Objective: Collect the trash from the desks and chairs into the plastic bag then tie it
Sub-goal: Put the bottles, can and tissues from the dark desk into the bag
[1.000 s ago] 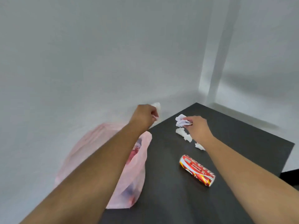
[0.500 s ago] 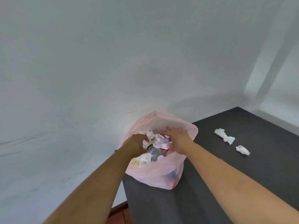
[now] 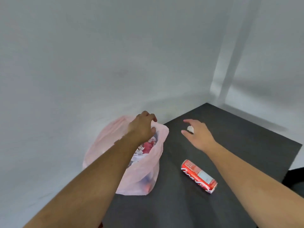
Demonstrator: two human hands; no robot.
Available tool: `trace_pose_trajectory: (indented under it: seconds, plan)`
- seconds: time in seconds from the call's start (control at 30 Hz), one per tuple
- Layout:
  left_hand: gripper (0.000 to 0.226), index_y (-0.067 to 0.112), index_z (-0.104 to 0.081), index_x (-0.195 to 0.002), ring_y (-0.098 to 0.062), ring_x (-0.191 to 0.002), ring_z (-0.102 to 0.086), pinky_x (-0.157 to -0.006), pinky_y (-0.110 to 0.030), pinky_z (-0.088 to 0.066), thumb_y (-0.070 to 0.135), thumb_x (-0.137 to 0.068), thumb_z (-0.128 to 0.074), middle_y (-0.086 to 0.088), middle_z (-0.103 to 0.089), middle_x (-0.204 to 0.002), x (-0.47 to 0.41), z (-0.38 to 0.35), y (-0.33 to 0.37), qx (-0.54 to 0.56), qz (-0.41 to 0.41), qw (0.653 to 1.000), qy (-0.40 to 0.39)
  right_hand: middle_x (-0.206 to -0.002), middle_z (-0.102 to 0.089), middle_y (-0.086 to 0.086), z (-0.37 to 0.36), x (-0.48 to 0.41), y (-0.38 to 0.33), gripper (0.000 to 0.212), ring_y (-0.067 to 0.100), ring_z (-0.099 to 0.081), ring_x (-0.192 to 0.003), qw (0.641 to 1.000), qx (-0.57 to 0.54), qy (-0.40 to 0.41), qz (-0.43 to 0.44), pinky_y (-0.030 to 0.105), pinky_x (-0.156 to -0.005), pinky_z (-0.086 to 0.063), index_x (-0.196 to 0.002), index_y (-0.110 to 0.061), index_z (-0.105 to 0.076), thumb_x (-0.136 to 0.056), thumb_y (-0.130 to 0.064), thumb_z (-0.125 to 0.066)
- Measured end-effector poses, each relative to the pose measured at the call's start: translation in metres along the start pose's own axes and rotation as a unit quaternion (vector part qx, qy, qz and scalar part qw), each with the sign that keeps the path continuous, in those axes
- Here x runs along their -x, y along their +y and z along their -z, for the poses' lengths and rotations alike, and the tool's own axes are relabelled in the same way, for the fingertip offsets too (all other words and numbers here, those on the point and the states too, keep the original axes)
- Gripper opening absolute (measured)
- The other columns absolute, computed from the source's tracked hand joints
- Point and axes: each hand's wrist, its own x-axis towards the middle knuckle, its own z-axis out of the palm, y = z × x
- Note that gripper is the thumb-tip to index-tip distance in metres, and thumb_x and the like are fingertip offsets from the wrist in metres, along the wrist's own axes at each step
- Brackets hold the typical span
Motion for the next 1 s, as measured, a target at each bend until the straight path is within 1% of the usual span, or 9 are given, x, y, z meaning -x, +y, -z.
trace_pose_trajectory:
  seconds: [0.07,0.17,0.23,0.3,0.4,0.53,0.67,0.83,1.0]
  plan:
    - [0.031,0.027,-0.055,-0.119,-0.019,-0.116,-0.050,-0.088,-0.034,-0.047,0.027,-0.089,-0.056,0.002,-0.048,-0.129,-0.008,-0.022,0.027,0.012,-0.030,0.999,-0.023,-0.148,-0.040,0.001,-0.007,0.018,0.033,0.065,0.024,-0.038,-0.134,0.996,0.038,-0.060,-0.056,0.040,-0.111,-0.034,-0.142,-0.029,-0.036,-0.085,-0.047,-0.061]
    - [0.030,0.025,-0.056,-0.119,-0.020,-0.115,-0.050,-0.093,-0.037,-0.048,0.027,-0.089,-0.056,0.000,-0.048,-0.127,-0.015,-0.061,0.060,0.035,-0.066,0.995,-0.070,-0.151,-0.033,0.002,-0.031,0.047,0.075,0.093,0.027,-0.034,-0.136,0.970,0.106,-0.184,-0.117,0.044,-0.110,-0.032,-0.149,-0.031,-0.019,-0.073,-0.058,-0.066]
    - [0.030,0.026,-0.056,-0.119,-0.019,-0.114,-0.050,-0.092,-0.038,-0.048,0.027,-0.089,-0.057,0.001,-0.048,-0.128,-0.021,-0.091,0.076,0.032,-0.081,0.990,-0.109,-0.150,-0.033,0.003,-0.050,0.063,0.099,0.106,0.027,-0.034,-0.136,0.951,0.129,-0.245,-0.138,0.045,-0.109,-0.033,-0.150,-0.032,-0.012,-0.066,-0.059,-0.070]
    - [0.030,0.026,-0.056,-0.118,-0.018,-0.113,-0.051,-0.091,-0.039,-0.049,0.027,-0.089,-0.057,0.001,-0.048,-0.128,-0.025,-0.118,0.086,0.032,-0.081,0.986,-0.145,-0.145,-0.040,0.002,-0.066,0.073,0.116,0.106,0.025,-0.042,-0.131,0.942,0.133,-0.268,-0.153,0.043,-0.106,-0.039,-0.149,-0.031,-0.012,-0.066,-0.053,-0.073]
    - [0.029,0.027,-0.055,-0.118,-0.017,-0.112,-0.052,-0.090,-0.036,-0.050,0.028,-0.089,-0.059,0.002,-0.048,-0.128,-0.032,-0.152,0.096,0.027,-0.073,0.983,-0.169,-0.131,-0.050,0.002,-0.070,0.071,0.140,0.088,0.021,-0.052,-0.118,0.947,0.121,-0.246,-0.170,0.037,-0.097,-0.047,-0.145,-0.028,-0.022,-0.073,-0.039,-0.071]
    - [0.032,0.027,-0.052,-0.121,-0.017,-0.114,-0.051,-0.090,-0.035,-0.049,0.028,-0.090,-0.056,0.003,-0.047,-0.129,-0.050,-0.194,0.105,0.025,-0.061,0.978,-0.198,-0.128,-0.051,0.002,-0.049,0.052,0.182,0.081,0.021,-0.054,-0.114,0.955,0.104,-0.166,-0.224,0.035,-0.092,-0.049,-0.141,-0.024,-0.025,-0.075,-0.041,-0.068]
    - [0.049,0.027,-0.042,-0.132,-0.020,-0.121,-0.045,-0.094,-0.039,-0.046,0.032,-0.087,-0.059,0.002,-0.041,-0.136,-0.076,-0.224,0.116,0.041,-0.032,0.976,-0.212,-0.125,-0.053,0.003,-0.022,0.038,0.229,0.078,0.023,-0.056,-0.111,0.944,0.098,-0.083,-0.305,0.037,-0.087,-0.050,-0.138,-0.022,-0.029,-0.074,-0.044,-0.068]
    - [0.086,0.030,-0.015,-0.148,-0.028,-0.140,-0.025,-0.110,-0.044,-0.030,0.048,-0.080,-0.064,-0.004,-0.014,-0.156,-0.125,-0.260,0.130,-0.017,-0.027,0.973,-0.228,-0.131,-0.050,0.005,0.000,0.017,0.278,0.084,0.024,-0.054,-0.116,0.915,0.129,-0.051,-0.378,0.039,-0.087,-0.051,-0.142,-0.022,-0.024,-0.076,-0.049,-0.069]
    - [0.106,0.038,0.003,-0.150,-0.036,-0.147,-0.001,-0.115,-0.052,-0.017,0.064,-0.073,-0.066,-0.006,0.015,-0.160,-0.178,-0.288,0.140,-0.007,0.023,0.951,-0.308,-0.135,-0.048,0.005,0.004,-0.001,0.308,0.088,0.024,-0.054,-0.118,0.913,0.124,-0.039,-0.386,0.039,-0.090,-0.051,-0.145,-0.022,-0.020,-0.077,-0.051,-0.068]
